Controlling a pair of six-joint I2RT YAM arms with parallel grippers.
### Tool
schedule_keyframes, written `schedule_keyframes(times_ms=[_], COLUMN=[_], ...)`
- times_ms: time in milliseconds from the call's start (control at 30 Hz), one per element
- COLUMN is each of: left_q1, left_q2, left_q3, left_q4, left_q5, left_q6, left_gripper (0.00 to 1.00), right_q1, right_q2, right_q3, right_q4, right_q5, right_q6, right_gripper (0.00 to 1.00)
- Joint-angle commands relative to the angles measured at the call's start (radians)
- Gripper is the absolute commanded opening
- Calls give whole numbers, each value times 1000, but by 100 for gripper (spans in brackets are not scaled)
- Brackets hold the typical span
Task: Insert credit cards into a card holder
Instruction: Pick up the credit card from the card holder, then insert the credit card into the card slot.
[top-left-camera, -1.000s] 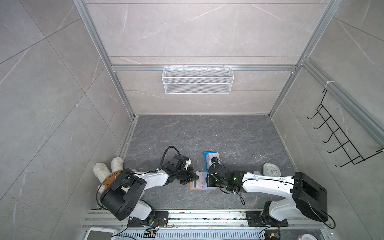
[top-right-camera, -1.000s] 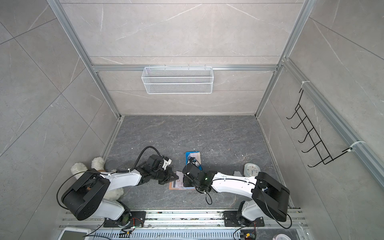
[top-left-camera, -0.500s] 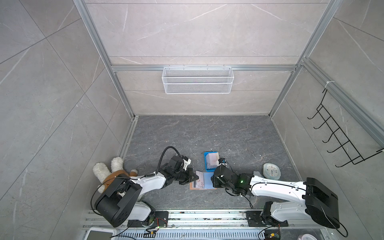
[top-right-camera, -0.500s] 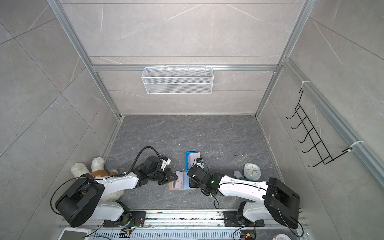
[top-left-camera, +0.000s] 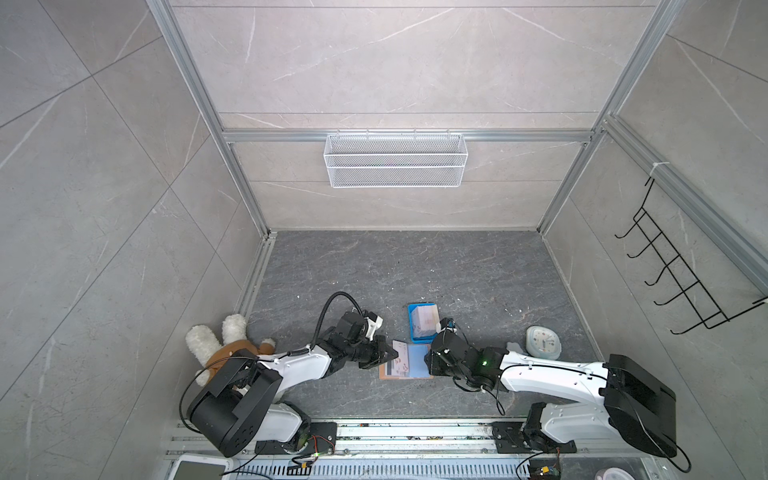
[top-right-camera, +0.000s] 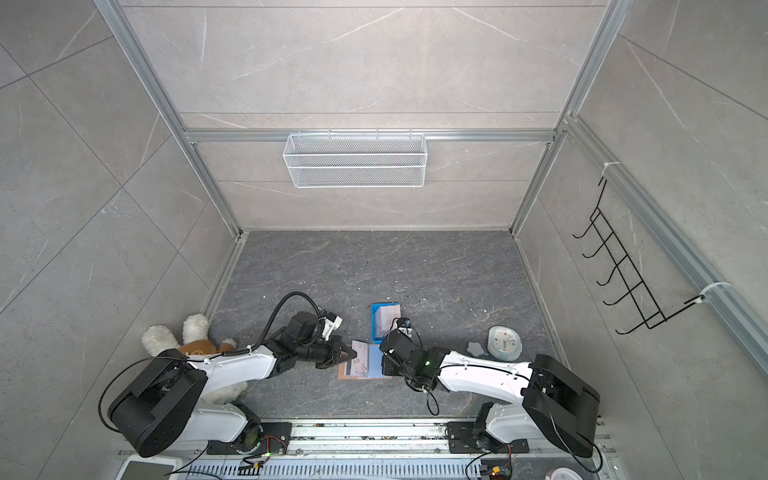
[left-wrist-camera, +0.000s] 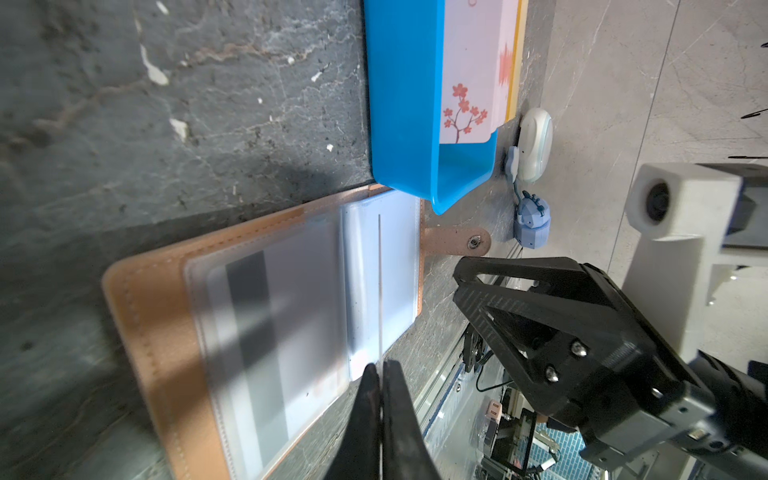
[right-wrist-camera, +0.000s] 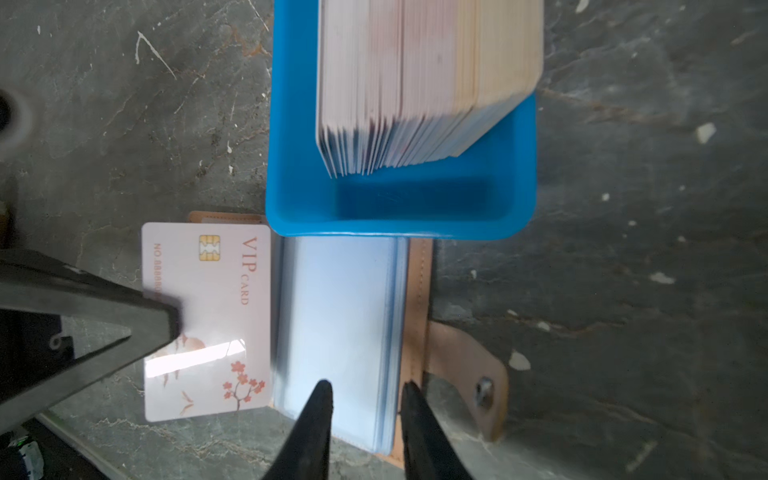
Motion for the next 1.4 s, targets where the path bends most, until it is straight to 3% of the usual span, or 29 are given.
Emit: schedule_keyframes(times_ms=[0,533,1367], left_q1=[6,6,6], left_q2=[-33,30,97], left_q3=[-14,9,35], left_q4=[21,63,47], left_q5=[8,24,47], left_q6=[12,15,47], left_gripper=[0,0,0], right_q1=[-18,-35,-34], right_q2=[44,141,29], right_q3=[-25,0,2], right_q4=[57,20,-43], right_q5=[-30,-18,43], right_q6=[5,15,-19], right_gripper=[30,23,22])
